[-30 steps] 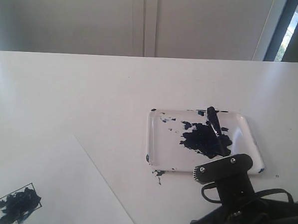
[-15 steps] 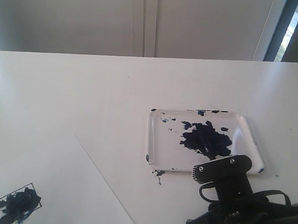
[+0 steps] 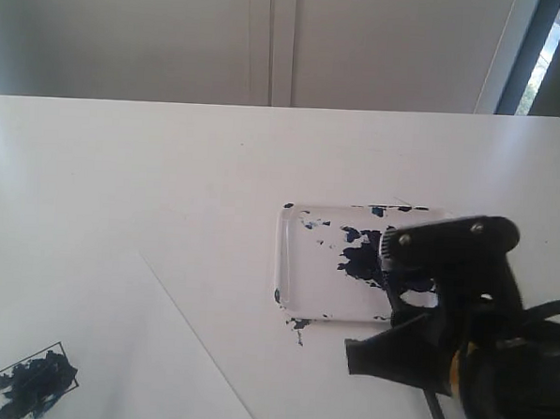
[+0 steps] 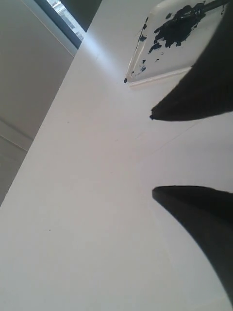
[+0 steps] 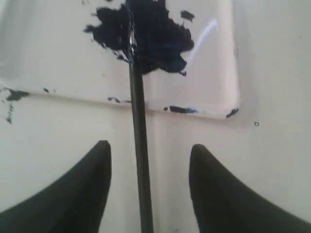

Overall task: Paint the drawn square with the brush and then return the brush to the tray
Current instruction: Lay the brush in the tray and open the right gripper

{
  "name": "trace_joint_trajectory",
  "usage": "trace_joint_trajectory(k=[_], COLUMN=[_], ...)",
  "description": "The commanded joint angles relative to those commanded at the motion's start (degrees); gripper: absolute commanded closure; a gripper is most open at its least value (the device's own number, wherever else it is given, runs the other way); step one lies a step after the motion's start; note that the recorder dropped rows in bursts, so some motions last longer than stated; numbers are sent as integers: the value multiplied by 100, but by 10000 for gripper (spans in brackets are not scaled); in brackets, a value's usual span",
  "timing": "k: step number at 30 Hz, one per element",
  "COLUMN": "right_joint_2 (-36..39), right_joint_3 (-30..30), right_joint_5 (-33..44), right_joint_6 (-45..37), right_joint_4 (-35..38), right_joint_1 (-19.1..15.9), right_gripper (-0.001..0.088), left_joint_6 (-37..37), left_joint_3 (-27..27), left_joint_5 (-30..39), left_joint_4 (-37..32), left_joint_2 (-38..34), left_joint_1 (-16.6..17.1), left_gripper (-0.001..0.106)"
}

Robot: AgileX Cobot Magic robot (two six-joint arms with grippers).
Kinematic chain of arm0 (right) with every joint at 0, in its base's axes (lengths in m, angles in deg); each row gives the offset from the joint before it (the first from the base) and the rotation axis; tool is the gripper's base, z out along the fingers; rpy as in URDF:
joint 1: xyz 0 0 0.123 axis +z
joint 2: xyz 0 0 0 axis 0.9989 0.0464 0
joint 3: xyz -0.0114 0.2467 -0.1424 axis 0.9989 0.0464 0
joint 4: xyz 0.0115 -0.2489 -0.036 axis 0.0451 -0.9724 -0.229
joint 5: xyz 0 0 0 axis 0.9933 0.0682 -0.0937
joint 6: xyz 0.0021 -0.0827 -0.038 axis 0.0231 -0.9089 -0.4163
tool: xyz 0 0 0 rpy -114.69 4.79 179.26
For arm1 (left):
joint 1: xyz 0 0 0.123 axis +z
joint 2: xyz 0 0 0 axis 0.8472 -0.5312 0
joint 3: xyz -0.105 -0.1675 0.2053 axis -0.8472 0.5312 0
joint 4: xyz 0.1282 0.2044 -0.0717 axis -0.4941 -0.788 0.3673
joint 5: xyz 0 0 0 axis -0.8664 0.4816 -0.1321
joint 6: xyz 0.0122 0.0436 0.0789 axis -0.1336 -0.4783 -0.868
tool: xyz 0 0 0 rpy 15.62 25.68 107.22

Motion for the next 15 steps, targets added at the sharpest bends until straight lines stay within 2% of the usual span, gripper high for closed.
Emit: trace_joint_trajectory(k=[6, 15], right_joint_2=[-1086, -2293], right_joint_3=[57, 98], right_joint_5=[-241, -1659], right_joint_6=[-111, -1084], right_joint_4=[18, 18], right_joint_1=[0, 0], right_gripper=[868, 868], left_joint_6=[-53, -68], left_joint_3=[0, 63], left_joint_5=[65, 330], left_joint_4=[0, 0], left_joint_2=[0, 0], left_joint_1=[0, 0], left_gripper=[574, 574])
